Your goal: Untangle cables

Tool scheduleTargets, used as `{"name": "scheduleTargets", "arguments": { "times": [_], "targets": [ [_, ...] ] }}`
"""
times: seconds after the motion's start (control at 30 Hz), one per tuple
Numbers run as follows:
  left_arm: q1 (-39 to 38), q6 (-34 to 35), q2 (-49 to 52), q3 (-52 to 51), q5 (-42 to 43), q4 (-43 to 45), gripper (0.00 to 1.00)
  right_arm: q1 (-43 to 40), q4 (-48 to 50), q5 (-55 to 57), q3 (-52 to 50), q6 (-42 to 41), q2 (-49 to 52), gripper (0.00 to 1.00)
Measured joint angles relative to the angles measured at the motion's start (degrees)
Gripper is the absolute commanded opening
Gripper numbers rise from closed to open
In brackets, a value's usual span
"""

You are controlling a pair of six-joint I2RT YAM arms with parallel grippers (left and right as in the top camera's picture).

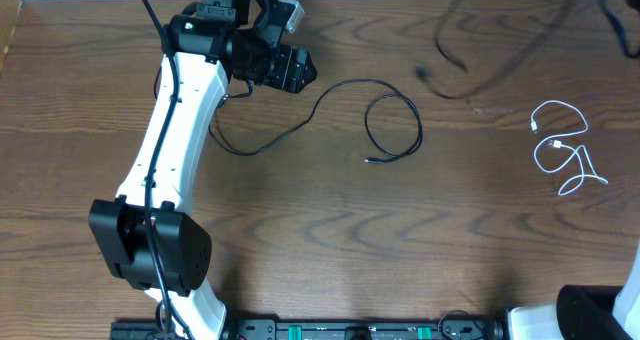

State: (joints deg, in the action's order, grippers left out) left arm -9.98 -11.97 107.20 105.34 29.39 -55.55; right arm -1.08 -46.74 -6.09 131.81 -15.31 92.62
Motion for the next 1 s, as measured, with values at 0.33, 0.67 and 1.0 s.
{"name": "scheduleTargets", "arguments": {
  "times": [0.33,0.67,1.0],
  "targets": [
    [0.0,0.0,0.0,0.0,0.0,0.0,0.74,-15.74,-18.8,11.08,0.02,8.31,0.02,0.01],
    [0.0,0.0,0.0,0.0,0.0,-0.13,0.74,-24.04,-28.11,21.62,-11.52,1.27,6.38,0.22],
    [0.0,0.0,0.0,0.0,0.0,-0.61,0.75,-25.59,-27.93,15.58,-20.76,1.11,12.61,0.98]
  ]
}}
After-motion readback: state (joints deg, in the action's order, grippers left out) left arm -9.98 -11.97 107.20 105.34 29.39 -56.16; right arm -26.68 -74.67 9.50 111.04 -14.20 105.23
